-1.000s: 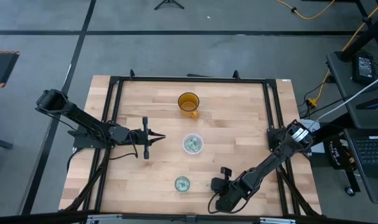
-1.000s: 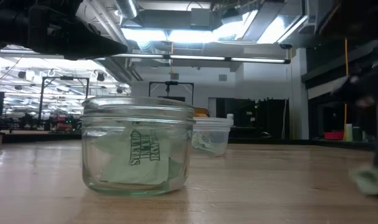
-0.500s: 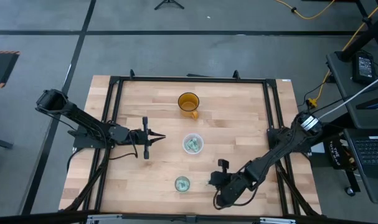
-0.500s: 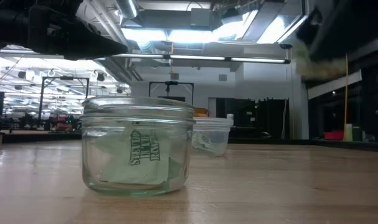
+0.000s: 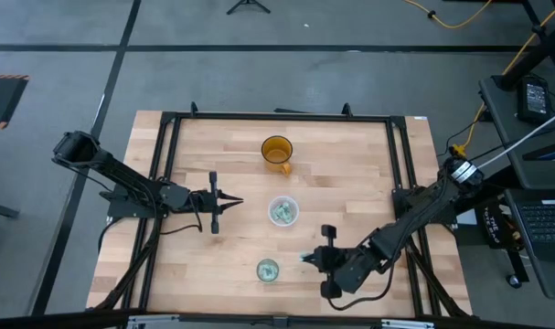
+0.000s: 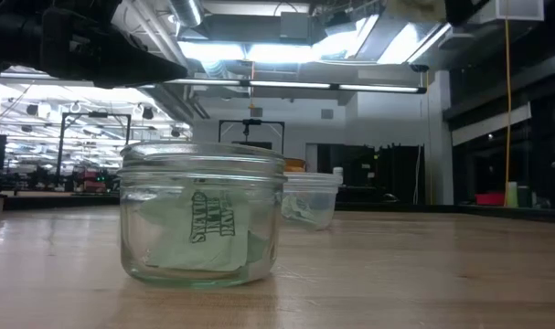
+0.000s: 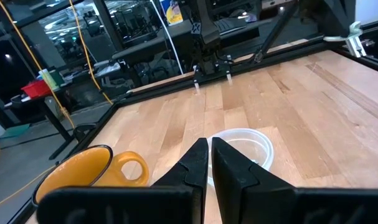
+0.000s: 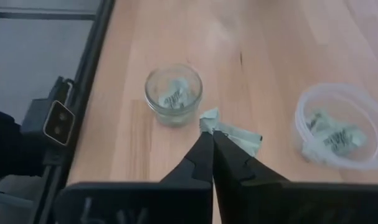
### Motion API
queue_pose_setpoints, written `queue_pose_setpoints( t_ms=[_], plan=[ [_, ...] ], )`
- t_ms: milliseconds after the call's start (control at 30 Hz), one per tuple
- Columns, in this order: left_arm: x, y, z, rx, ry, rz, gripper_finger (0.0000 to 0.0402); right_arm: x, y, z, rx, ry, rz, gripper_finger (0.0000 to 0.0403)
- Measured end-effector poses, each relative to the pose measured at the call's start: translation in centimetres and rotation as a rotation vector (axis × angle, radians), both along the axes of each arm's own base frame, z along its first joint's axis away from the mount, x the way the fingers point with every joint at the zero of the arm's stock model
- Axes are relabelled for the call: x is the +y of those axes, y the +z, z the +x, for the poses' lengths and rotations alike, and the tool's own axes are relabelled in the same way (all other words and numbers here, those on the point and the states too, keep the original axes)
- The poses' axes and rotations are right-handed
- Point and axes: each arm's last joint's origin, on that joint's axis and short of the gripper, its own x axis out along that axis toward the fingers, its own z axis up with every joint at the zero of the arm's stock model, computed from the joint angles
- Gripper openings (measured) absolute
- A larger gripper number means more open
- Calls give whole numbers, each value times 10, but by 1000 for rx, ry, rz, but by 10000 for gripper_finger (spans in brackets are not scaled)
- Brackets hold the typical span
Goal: Pick and place Stevia / Truvia into bins
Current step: Put the stevia packet into the transparent glass container
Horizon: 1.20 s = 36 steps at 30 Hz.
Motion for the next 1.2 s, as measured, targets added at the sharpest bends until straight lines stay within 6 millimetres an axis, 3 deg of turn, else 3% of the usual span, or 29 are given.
queue_pose_setpoints(
  t_ms=[300,633,833,1200],
  plan=[
    [0,0,0,-7,-9,-23,17,4,10,10,-124,46,15,0],
    [-1,0,0,-5,-26,-20,17,1,-3,23,-130,13,-28,0],
    [-1,0,0,-8,-22,-53,17,-3,0,38,-177,147,-13,0],
    [-1,-4,0,32,-22,-42,17,-13,-22,78,-77,288,42,0]
  ],
)
